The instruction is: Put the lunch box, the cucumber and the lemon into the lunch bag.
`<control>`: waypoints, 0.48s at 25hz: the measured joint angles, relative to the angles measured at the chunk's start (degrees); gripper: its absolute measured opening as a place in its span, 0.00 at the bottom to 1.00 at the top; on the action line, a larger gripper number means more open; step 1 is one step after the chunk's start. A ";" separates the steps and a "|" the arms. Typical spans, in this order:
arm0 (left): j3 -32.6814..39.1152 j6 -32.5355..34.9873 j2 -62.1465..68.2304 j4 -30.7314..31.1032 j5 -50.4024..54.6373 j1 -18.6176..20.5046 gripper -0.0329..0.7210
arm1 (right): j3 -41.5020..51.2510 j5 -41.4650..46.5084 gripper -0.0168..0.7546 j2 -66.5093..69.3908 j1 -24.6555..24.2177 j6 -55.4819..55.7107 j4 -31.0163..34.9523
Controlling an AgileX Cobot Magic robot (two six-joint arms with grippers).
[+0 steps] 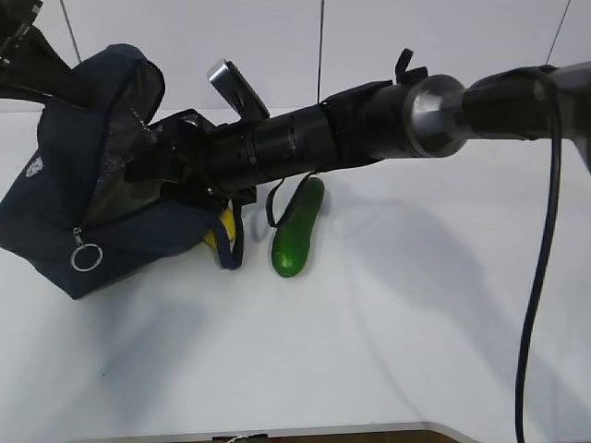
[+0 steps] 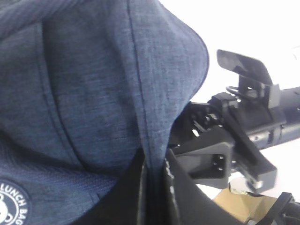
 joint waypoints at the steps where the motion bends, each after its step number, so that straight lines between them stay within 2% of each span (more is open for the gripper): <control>1: 0.00 0.00 0.00 0.00 0.12 0.29 0.04 | 0.00 0.13 0.63 -0.26 -0.11 0.21 -0.36; 7: 0.00 -0.19 0.00 1.06 0.12 0.76 0.04 | 0.00 0.25 0.63 -3.74 -0.11 0.55 -4.65; 12: 0.00 -1.26 0.00 2.22 0.25 0.76 0.04 | 0.00 0.25 0.63 -8.04 -0.11 4.52 -14.26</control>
